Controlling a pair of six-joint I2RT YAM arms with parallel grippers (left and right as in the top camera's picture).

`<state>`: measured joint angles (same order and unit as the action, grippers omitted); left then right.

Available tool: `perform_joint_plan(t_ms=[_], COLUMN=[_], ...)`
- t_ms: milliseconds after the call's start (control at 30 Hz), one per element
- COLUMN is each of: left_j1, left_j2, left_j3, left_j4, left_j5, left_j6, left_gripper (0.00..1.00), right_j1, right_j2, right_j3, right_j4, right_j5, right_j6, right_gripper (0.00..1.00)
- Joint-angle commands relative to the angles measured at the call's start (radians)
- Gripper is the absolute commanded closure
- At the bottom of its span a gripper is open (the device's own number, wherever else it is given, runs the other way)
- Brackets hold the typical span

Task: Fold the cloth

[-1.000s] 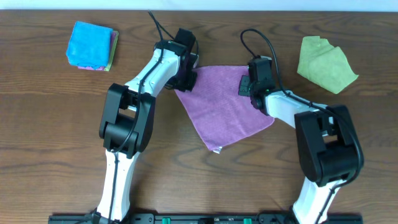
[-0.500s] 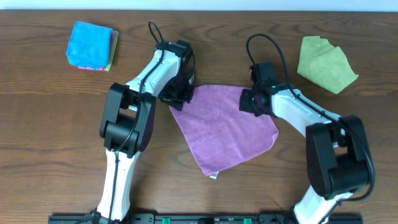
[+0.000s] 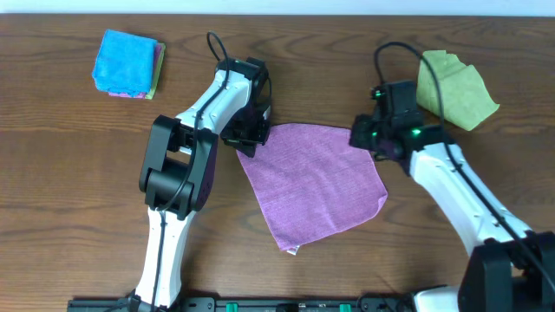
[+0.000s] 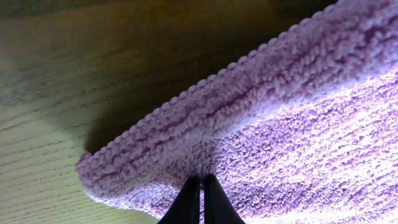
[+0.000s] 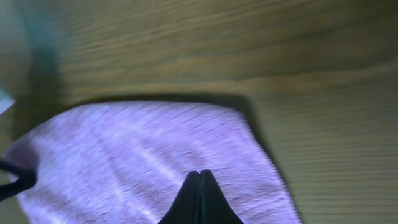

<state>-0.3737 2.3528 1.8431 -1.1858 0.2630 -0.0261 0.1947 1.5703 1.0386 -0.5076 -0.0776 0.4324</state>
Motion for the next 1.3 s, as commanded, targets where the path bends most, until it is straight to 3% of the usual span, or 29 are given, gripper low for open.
perform_joint_plan(t_ms=[0, 200, 367, 600, 833, 1267], left_j1=[0.001, 0.001, 0.001, 0.001, 0.001, 0.001], left_j2=[0.048, 0.048, 0.048, 0.048, 0.048, 0.048], left_j3=[-0.024, -0.024, -0.024, -0.024, -0.024, -0.024], left_j4=[0.031, 0.039, 0.041, 0.042, 0.042, 0.049], left_j5=[-0.004, -0.004, -0.004, -0.004, -0.003, -0.002], left_j6=[-0.003, -0.003, -0.003, -0.003, -0.003, -0.003], left_gripper=[0.94, 0.94, 0.94, 0.94, 0.94, 0.94], right_j1=[-0.072, -0.179, -0.239, -0.246, -0.259, -0.312], right_j2=[0.023, 0.083, 0.185, 0.299, 0.325, 0.336], right_j3=[0.001, 0.001, 0.001, 0.001, 0.001, 0.001], right_j4=[-0.01, 0.092, 0.172, 0.183, 0.18, 0.186], right_j5=[-0.084, -0.296, -0.517, -0.612, -0.591, -0.566], right_j6=[-0.056, -0.097, -0.096, -0.096, -0.089, -0.089], right_gripper=[0.94, 0.56, 0.6, 0.62, 0.52, 0.49])
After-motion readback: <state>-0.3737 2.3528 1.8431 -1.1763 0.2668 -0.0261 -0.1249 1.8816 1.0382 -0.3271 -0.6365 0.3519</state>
